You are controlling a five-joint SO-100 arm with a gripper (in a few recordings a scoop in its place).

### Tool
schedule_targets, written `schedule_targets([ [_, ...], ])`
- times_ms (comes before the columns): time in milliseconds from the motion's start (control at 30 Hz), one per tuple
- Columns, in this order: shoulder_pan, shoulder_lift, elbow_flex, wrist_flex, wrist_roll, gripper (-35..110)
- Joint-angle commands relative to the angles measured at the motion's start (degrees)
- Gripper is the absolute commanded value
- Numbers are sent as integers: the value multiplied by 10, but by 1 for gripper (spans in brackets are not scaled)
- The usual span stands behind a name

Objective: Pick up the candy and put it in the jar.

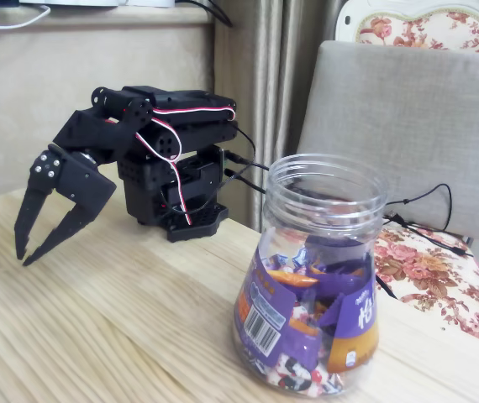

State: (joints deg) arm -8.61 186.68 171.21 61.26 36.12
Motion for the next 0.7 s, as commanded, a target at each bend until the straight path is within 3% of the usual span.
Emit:
schedule_targets([
  [0,-26,11,-9,-2,-11,2],
  [200,-16,11,-120,47,-1,25],
  [367,19,5,-250,44,22,25],
  [500,46,-127,-378,62,30,9],
  [600,76,-184,-432,76,16,10],
  [667,91,-255,-484,114,11,19],
])
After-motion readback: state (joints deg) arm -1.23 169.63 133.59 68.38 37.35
